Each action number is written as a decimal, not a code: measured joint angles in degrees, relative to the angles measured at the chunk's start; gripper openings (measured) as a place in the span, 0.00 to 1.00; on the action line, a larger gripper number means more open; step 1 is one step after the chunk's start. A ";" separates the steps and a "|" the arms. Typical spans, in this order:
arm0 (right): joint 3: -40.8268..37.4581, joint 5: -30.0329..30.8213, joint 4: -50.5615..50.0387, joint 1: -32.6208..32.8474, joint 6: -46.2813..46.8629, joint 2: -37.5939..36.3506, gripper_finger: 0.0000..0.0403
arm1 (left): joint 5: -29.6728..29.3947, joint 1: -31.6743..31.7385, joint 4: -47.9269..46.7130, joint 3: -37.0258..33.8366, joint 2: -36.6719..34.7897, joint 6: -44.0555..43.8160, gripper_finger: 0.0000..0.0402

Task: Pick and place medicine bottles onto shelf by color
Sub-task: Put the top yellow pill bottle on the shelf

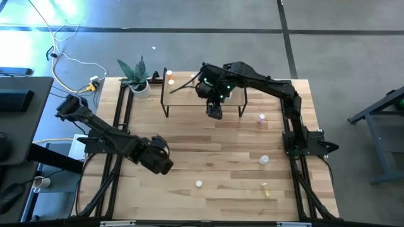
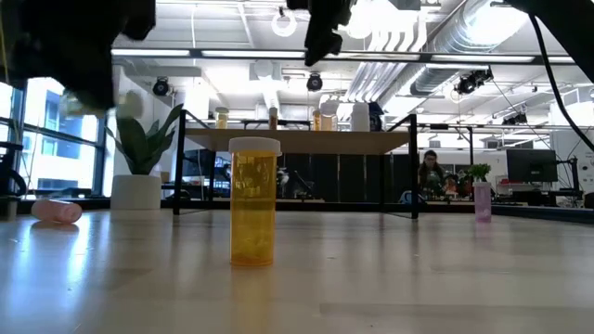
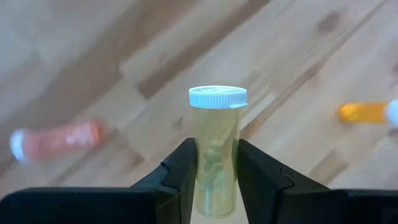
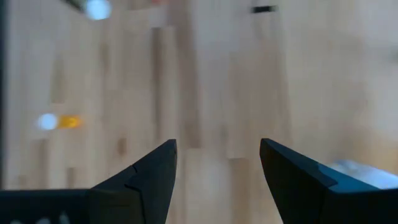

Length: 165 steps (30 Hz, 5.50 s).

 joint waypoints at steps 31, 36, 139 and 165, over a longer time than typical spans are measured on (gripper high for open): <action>0.02 -2.51 23.21 10.64 9.86 0.00 0.55 | -11.90 11.83 19.37 0.08 -15.39 42.12 0.22; 0.02 -1.49 27.67 10.19 12.45 0.00 0.55 | -11.35 13.43 22.99 0.02 -15.53 48.26 0.22; 0.07 -7.19 28.36 1.51 6.40 -2.49 0.37 | -13.35 26.79 45.13 0.02 -15.49 70.03 0.22; 0.07 -7.19 28.05 1.46 6.40 -2.47 0.25 | -13.33 26.79 45.10 0.02 -15.47 70.01 0.38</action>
